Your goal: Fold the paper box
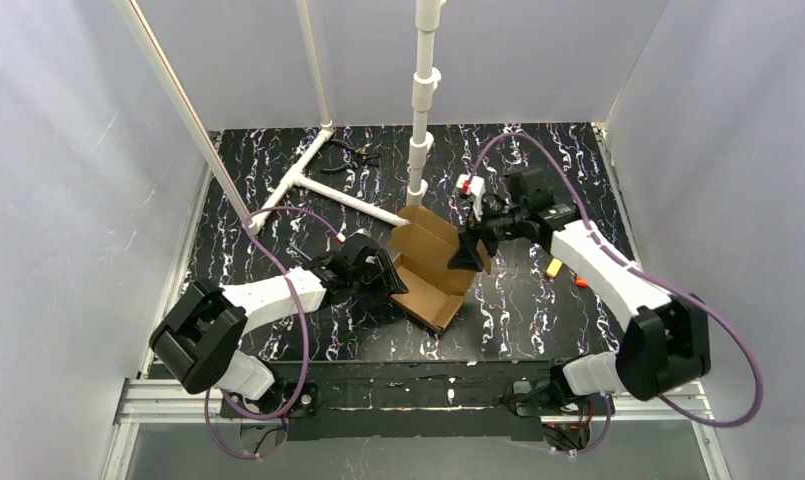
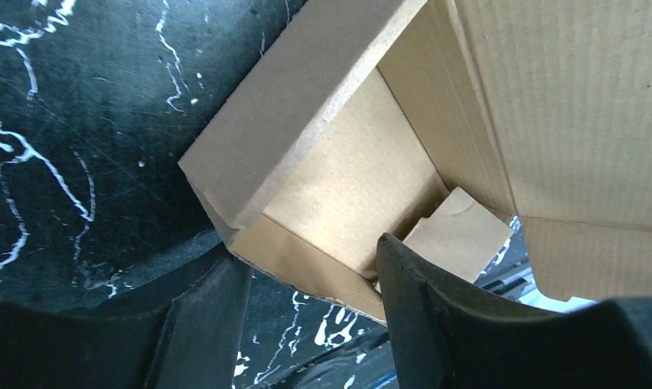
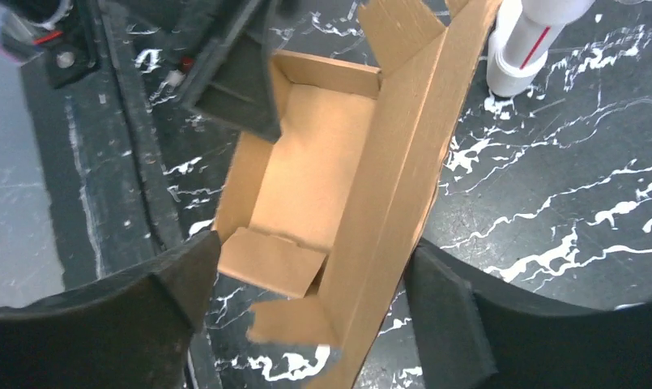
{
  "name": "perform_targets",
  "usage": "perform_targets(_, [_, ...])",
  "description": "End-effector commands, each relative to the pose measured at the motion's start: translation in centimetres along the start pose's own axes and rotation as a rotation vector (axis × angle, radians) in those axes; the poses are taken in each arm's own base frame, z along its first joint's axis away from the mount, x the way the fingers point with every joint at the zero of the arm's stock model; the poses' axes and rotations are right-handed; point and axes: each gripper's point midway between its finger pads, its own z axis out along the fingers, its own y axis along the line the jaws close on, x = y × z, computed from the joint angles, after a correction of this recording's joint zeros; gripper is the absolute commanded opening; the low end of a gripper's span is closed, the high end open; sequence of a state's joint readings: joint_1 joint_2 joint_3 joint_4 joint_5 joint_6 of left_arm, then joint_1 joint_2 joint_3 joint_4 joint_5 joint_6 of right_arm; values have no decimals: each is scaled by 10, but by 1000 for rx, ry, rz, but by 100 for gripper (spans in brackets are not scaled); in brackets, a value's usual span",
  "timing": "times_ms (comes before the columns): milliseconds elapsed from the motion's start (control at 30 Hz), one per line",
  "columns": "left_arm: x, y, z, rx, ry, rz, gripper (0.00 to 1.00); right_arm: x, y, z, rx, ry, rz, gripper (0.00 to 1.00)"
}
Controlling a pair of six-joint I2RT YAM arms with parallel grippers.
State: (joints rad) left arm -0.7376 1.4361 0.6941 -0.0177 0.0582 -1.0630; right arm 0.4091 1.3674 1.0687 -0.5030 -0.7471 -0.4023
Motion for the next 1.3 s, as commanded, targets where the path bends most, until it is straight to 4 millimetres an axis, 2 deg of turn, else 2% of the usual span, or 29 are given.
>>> perform_targets(0, [-14,13,-8,-80,-58,58,54,-39,8,-53,-6,-126,-130,93])
perform_targets(100, [-13,21,-14,-97,-67,66,55,-53,3,-81,-12,-182,-136,93])
perform_targets(167, [-13,24,-19,-97,-76,71,55,-61,-11,-100,53,-213,-122,93])
perform_targets(233, [-13,25,-23,-96,-86,80,55,-63,-38,-115,178,-224,-66,91])
perform_targets(300, [-15,27,-30,-102,-100,87,55,-64,-76,-128,361,-245,2,84])
perform_targets(367, [-20,29,-40,-107,-123,125,55,-52,-107,-135,513,-251,93,80])
perform_targets(433, [-30,27,-54,-97,-153,212,58,-35,-125,-132,579,-253,145,76])
perform_targets(533, [-46,17,-74,-24,-195,428,68,-6,-145,-118,630,-249,229,71])
perform_targets(600, [-53,11,-78,7,-188,570,73,21,-154,-99,622,-239,299,63])
perform_targets(700, [-58,4,-68,50,-111,767,72,45,-161,-74,585,-213,344,54])
perform_targets(767, [-60,0,-55,68,-52,818,67,57,-156,-55,515,-179,390,48])
perform_targets(800, [-60,-2,-48,76,-27,830,60,61,-151,-46,480,-164,401,47])
perform_targets(833, [-61,-3,-40,74,-1,837,47,63,-146,-39,456,-153,403,45])
perform_targets(867, [-61,-5,-34,77,27,842,42,63,-142,-32,439,-147,398,45])
perform_targets(967, [-60,-7,-14,78,97,840,41,65,-136,-25,421,-150,396,45])
perform_targets(1100, [-57,-2,2,65,142,831,39,71,-135,-18,396,-127,411,45])
perform_targets(1200, [-56,4,9,43,149,818,31,75,-134,-14,374,-110,424,44])
perform_targets(1267, [-56,8,13,32,143,805,14,77,-132,-10,360,-103,429,44])
